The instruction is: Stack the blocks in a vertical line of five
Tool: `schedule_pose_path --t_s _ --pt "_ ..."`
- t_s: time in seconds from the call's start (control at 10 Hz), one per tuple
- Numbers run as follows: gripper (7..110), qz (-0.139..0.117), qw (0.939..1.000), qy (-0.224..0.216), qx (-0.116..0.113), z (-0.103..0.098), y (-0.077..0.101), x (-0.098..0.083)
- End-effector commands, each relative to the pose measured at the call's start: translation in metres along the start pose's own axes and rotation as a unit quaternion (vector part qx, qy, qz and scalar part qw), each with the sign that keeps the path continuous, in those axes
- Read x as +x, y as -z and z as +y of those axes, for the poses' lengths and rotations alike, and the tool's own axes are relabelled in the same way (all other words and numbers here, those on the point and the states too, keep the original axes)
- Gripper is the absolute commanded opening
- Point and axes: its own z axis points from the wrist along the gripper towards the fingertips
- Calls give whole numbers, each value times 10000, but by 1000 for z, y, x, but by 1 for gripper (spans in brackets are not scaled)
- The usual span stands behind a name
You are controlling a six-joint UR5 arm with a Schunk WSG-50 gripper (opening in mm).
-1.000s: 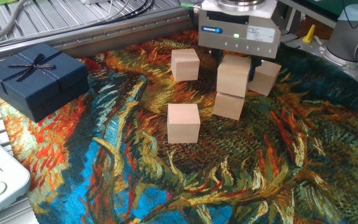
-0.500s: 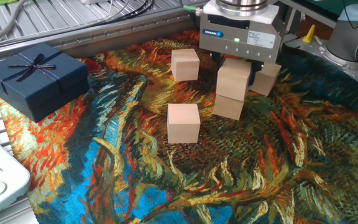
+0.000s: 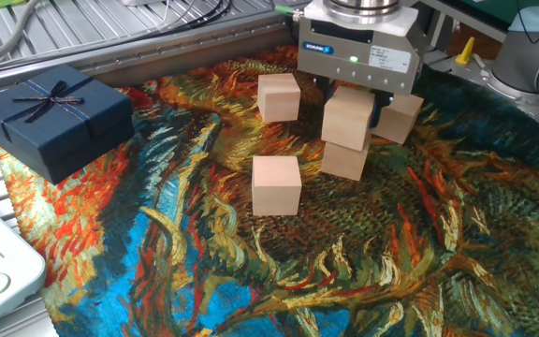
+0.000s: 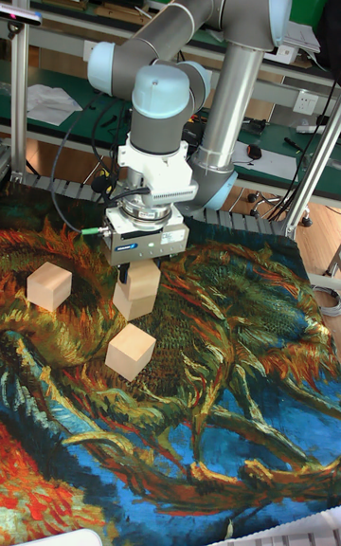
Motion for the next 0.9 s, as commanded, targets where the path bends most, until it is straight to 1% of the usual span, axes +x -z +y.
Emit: schedule_pose_path --t_s 0.0,0.2,0.3,0.6,0.8 --pt "7 13 10000 -35 -20 2 -1 0" --pt "7 68 9999 -74 -29 5 -4 2" --pt "7 69 9999 -95 -80 8 -5 3" --pt "7 168 9997 148 -89 9 -2 9" --pt "7 211 9994 265 -27 7 3 7"
